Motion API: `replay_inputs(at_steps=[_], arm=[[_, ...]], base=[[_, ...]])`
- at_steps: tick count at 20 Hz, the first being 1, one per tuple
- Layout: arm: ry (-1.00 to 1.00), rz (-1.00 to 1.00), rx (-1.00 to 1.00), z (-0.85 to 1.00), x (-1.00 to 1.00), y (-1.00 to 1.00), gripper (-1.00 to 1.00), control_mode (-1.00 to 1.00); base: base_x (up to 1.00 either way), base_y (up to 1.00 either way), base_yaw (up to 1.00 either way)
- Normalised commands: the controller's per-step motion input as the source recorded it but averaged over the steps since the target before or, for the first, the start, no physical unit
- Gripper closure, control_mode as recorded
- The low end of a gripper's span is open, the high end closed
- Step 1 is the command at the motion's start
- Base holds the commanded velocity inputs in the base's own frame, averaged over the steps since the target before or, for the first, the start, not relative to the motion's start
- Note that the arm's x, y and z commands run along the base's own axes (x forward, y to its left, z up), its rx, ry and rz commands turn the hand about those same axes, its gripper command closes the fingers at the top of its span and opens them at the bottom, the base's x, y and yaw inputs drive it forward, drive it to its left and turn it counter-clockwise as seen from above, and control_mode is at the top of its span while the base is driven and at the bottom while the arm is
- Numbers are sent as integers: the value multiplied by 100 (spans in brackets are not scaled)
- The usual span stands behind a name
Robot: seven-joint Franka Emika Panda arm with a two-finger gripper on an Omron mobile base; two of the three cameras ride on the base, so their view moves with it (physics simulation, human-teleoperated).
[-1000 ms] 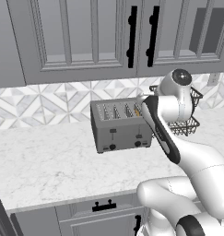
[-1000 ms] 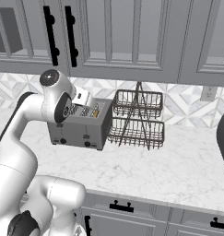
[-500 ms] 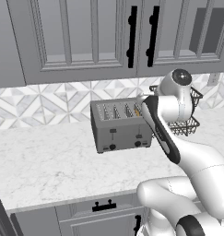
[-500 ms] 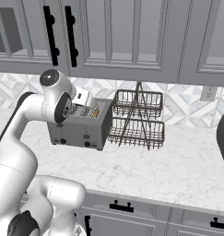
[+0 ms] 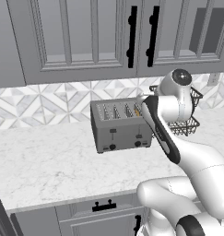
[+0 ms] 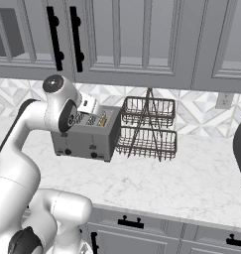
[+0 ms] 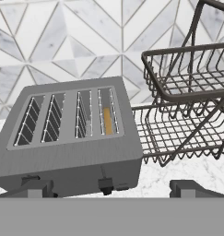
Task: Start the toaster. Once the lever pops up, take the bread to the plate on the dining counter.
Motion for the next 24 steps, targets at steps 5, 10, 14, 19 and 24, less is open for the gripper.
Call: replay_inputs(at_steps=[5, 10, 14, 19, 24], arm=[[0, 0, 0, 0, 0, 0, -100, -100], [0, 0, 0, 0, 0, 0, -100, -100], [0, 0, 0, 0, 0, 0, -100, -100], [0, 0, 0, 0, 0, 0, -100, -100], [0, 0, 0, 0, 0, 0, -100, -100]], base=[[0, 0, 0], [0, 0, 0], [0, 0, 0], [0, 0, 0], [0, 0, 0]])
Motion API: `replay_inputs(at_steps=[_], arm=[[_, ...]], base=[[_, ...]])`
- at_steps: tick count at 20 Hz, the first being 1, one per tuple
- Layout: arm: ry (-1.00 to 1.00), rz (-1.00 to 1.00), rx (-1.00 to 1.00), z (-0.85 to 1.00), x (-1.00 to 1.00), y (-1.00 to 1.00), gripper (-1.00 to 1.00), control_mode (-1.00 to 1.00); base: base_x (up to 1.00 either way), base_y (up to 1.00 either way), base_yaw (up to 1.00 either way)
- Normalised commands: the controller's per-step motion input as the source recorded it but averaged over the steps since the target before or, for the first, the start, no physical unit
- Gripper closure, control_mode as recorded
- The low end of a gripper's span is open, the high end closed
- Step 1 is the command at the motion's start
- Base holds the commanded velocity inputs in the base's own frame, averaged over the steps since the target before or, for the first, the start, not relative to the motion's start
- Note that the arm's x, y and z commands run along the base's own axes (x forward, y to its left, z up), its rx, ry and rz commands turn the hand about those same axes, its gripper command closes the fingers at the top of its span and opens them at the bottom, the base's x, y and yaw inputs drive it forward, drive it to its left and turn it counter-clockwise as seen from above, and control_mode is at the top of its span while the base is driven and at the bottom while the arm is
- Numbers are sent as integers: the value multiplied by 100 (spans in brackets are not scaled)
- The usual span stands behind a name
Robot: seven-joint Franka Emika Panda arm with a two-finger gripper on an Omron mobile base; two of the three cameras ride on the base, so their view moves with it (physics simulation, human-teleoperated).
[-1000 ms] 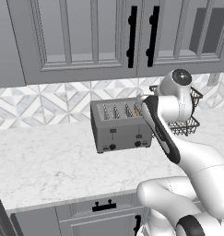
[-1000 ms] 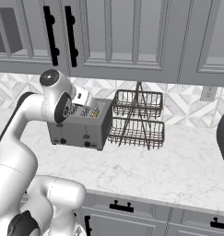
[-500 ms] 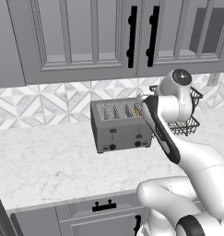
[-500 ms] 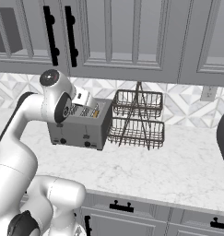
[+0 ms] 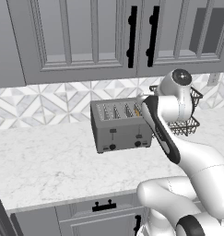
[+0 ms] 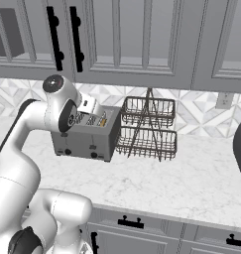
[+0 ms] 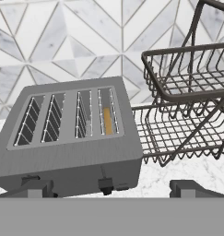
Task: Start the toaster. Once the lever pops up, take the bread to the plate on the dining counter.
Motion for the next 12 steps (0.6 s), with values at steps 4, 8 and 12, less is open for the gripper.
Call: replay_inputs(at_steps=[4, 8, 12], arm=[[0, 0, 0, 0, 0, 0, -100, -100], [0, 0, 0, 0, 0, 0, -100, -100], [0, 0, 0, 0, 0, 0, -100, -100]], base=[[0, 0, 0], [0, 0, 0], [0, 0, 0]])
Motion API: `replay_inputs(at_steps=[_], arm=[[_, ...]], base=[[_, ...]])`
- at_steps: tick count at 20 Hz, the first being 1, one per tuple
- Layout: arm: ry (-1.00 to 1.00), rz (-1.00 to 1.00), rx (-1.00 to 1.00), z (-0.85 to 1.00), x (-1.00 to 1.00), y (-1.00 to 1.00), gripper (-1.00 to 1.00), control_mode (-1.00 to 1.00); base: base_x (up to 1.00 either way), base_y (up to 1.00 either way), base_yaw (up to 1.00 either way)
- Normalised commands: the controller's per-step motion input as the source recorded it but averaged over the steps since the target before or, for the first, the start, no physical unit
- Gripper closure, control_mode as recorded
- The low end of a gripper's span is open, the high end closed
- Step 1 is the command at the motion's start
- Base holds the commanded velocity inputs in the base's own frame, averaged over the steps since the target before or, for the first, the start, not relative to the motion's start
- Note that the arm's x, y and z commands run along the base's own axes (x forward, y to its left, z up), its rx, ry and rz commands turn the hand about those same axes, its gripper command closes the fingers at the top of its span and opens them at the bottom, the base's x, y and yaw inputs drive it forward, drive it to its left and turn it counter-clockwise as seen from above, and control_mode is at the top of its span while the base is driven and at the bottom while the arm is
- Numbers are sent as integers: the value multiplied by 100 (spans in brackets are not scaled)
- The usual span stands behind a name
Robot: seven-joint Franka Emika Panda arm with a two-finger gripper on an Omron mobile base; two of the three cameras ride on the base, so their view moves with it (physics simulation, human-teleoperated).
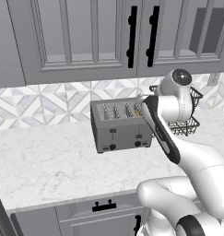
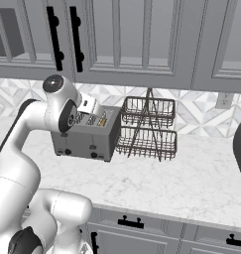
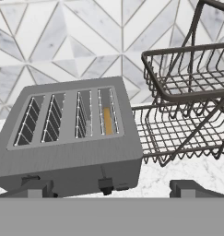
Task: Start the toaster. Once the lever pops up, take the bread to the plate on the dining counter.
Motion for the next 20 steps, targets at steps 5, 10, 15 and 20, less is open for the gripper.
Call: replay_inputs(at_steps=[5, 10, 15, 20], arm=[[0, 0, 0, 0, 0, 0, -100, -100], [0, 0, 0, 0, 0, 0, -100, -100], [0, 0, 0, 0, 0, 0, -100, -100], [0, 0, 0, 0, 0, 0, -100, -100]], base=[[0, 0, 0], [0, 0, 0], [0, 0, 0], [0, 0, 0]])
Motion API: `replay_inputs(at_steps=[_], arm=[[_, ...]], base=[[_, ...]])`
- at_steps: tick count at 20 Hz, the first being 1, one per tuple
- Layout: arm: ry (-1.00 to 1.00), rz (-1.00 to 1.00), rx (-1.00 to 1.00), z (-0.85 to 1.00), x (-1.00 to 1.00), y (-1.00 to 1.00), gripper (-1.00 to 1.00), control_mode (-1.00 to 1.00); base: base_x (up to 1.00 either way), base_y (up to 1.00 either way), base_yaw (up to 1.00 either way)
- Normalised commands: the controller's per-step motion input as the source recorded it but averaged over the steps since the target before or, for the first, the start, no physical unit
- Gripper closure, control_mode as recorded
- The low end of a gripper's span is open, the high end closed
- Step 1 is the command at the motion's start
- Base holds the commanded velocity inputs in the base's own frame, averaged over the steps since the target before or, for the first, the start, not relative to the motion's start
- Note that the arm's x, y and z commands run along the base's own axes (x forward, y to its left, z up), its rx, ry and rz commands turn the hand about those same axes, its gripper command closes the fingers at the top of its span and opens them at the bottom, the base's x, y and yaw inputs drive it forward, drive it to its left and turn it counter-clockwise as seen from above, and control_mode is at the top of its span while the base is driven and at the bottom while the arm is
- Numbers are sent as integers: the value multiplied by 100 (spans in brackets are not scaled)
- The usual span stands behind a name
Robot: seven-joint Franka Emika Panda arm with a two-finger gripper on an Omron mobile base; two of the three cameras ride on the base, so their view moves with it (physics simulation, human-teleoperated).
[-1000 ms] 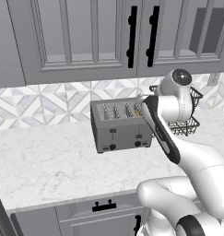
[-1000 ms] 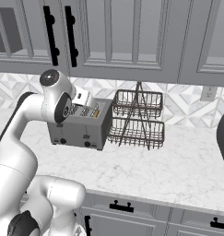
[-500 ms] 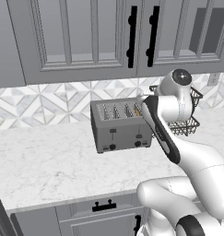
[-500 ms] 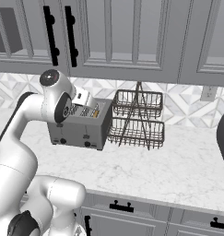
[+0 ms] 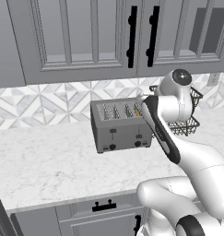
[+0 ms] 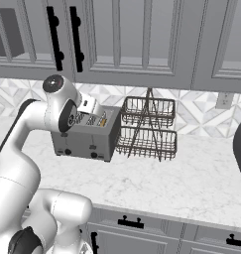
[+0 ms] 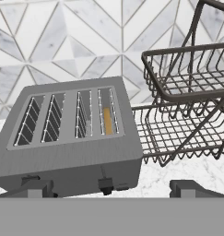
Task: Start the toaster. Once the lever pops up, take the bread to the plate on the dining counter.
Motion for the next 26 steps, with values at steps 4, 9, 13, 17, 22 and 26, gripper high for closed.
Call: replay_inputs(at_steps=[4, 9, 13, 17, 22, 26], arm=[[0, 0, 0, 0, 0, 0, -100, -100], [0, 0, 0, 0, 0, 0, -100, -100], [0, 0, 0, 0, 0, 0, -100, -100], [0, 0, 0, 0, 0, 0, -100, -100], [0, 0, 0, 0, 0, 0, -100, -100], [0, 0, 0, 0, 0, 0, -100, -100]], base=[[0, 0, 0], [0, 0, 0], [0, 0, 0], [0, 0, 0], [0, 0, 0], [0, 0, 0]])
